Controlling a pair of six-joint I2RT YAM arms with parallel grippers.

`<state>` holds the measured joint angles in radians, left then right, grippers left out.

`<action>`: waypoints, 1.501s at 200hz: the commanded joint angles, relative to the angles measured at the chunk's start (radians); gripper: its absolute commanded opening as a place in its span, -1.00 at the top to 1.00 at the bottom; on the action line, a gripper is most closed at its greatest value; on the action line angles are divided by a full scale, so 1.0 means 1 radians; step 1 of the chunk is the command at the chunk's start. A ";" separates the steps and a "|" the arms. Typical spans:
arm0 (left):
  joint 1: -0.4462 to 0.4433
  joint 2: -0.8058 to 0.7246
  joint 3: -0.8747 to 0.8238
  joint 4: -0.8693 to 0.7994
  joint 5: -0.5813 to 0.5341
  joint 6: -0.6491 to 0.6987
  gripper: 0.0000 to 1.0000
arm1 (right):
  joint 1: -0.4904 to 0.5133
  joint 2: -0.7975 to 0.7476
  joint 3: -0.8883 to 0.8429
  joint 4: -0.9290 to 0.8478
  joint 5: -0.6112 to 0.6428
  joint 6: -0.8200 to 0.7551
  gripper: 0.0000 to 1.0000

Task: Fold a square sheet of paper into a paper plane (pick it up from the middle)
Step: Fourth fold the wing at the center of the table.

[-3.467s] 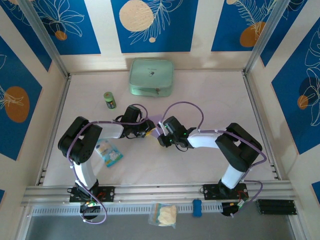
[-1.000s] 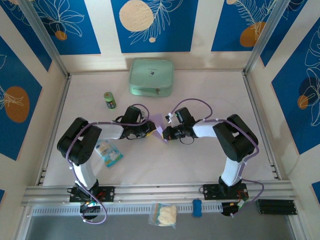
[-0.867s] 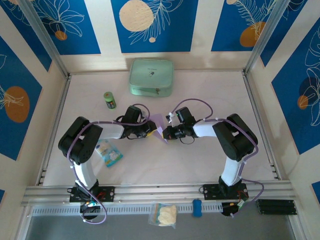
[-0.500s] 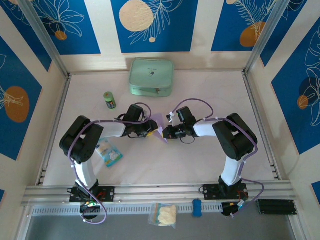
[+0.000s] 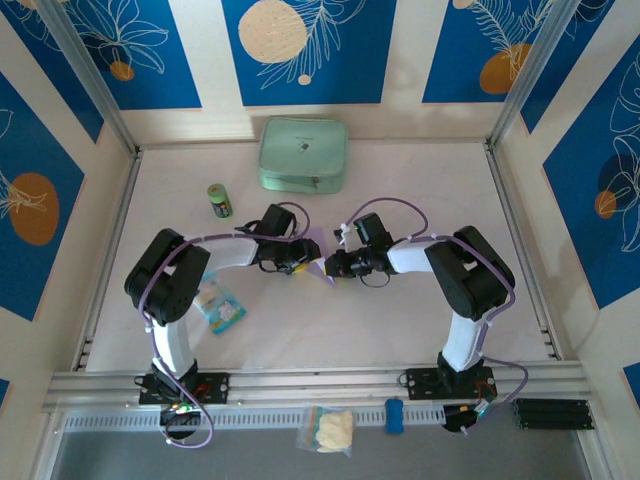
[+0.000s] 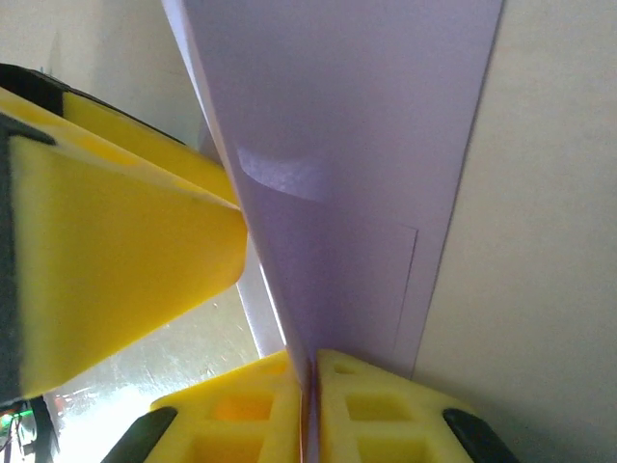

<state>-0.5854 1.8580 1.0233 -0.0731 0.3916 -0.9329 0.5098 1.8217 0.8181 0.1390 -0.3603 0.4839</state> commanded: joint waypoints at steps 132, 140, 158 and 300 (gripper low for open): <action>0.013 -0.087 -0.005 0.056 -0.014 0.005 -0.11 | -0.056 0.053 -0.056 0.079 -0.076 0.074 0.99; 0.019 -0.094 -0.024 0.107 -0.006 -0.005 -0.08 | -0.063 0.057 -0.060 0.093 -0.094 0.082 0.99; 0.033 -0.094 -0.068 0.222 0.026 -0.035 0.01 | -0.079 0.063 -0.069 0.122 -0.124 0.095 1.00; 0.032 0.054 -0.069 0.443 0.156 -0.095 0.58 | -0.096 0.099 -0.008 -0.006 -0.163 0.029 0.99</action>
<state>-0.5537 1.8877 0.9360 0.3241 0.5087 -1.0142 0.4183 1.8717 0.7876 0.2447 -0.5316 0.5575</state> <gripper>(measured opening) 0.219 0.042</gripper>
